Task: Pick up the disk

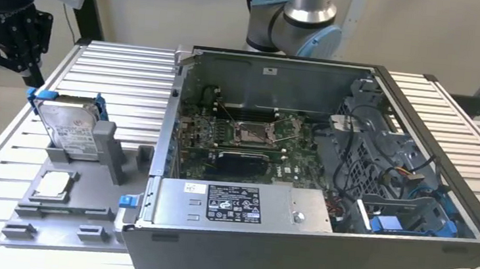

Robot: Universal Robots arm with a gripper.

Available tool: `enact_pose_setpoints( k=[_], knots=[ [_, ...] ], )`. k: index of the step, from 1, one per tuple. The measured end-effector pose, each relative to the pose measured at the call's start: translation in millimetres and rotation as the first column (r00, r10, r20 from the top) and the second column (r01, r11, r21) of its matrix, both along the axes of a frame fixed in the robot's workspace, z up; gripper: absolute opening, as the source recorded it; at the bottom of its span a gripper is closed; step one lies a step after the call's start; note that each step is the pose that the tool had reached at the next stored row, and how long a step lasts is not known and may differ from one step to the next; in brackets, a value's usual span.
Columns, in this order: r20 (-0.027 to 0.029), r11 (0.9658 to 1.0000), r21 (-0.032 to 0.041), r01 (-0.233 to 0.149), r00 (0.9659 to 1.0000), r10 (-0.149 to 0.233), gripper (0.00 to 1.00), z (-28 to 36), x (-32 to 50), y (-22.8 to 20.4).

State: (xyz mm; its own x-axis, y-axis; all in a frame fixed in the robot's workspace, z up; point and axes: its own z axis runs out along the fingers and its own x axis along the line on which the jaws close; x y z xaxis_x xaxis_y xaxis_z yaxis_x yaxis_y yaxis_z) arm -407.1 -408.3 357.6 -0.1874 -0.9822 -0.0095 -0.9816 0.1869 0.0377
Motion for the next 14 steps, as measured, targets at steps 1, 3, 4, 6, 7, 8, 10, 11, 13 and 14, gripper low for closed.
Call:
enact_pose_setpoints(
  k=[1, 3, 4, 6, 7, 8, 10, 11, 13, 14],
  knots=[
    [0.0000, 0.9999, 0.0000, -0.016, 0.9999, 0.016, 0.00, 0.0, 0.0, 0.0],
    [0.0000, 0.9988, 0.0000, -0.050, 0.9988, 0.050, 0.00, 0.0, 0.0, 0.0],
    [-0.0001, 0.9977, 0.0000, -0.067, 0.9977, 0.067, 0.00, 0.0, 0.0, 0.0],
    [0.0000, 0.9946, 0.0000, -0.104, 0.9946, 0.104, 0.00, 0.0, 0.0, 0.0],
    [0.0000, 0.9925, 0.0000, -0.122, 0.9925, 0.122, 0.00, 0.0, 0.0, 0.0],
    [0.0000, 0.9902, 0.0000, -0.140, 0.9902, 0.140, 0.00, 0.0, 0.0, 0.0],
    [0.0000, 0.9845, 0.0000, -0.175, 0.9845, 0.175, 0.00, 0.0, 0.0, 0.0],
    [0.0000, 0.9811, 0.0000, -0.194, 0.9811, 0.194, 0.00, 0.0, 0.0, 0.0],
    [0.0000, 0.9735, 0.0000, -0.229, 0.9735, 0.229, 0.00, 0.0, 0.0, 0.0],
    [0.0000, 0.9692, 0.0000, -0.246, 0.9692, 0.246, 0.00, 0.0, 0.0, 0.0]
  ],
)
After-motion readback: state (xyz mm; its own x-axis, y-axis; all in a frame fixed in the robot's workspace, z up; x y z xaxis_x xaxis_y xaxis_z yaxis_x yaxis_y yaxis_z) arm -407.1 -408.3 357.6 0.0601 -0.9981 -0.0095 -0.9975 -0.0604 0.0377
